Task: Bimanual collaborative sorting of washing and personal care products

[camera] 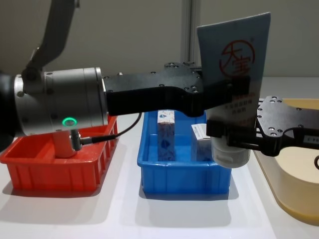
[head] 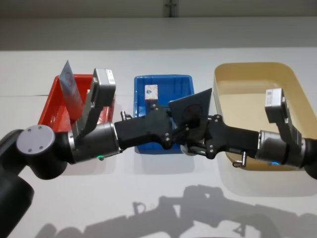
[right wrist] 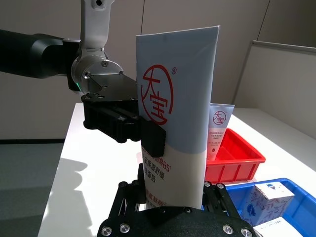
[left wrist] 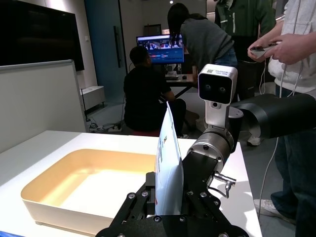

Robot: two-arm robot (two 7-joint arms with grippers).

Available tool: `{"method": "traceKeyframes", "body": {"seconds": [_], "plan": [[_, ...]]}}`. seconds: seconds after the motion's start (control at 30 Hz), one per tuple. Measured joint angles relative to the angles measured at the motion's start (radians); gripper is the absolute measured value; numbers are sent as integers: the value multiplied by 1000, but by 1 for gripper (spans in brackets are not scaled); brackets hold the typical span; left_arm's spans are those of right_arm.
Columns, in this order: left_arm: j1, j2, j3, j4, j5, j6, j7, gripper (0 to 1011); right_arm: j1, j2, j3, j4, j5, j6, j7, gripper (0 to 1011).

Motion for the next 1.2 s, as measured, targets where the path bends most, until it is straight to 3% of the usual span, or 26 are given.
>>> {"method": "traceKeyframes", "body": {"seconds": [0.6, 0.97, 1.07, 1.2], "plan": [[0, 0, 0, 0, 0, 0, -1, 254, 0, 0, 1, 0, 0, 0, 0, 456], [0, 0, 0, 0, 0, 0, -1, 254, 0, 0, 1, 0, 0, 0, 0, 456], [0, 0, 0, 0, 0, 0, -1, 288, 0, 0, 1, 0, 0, 0, 0, 455], [0, 0, 0, 0, 0, 0, -2, 426, 0, 0, 1, 0, 0, 0, -1, 455]]}}
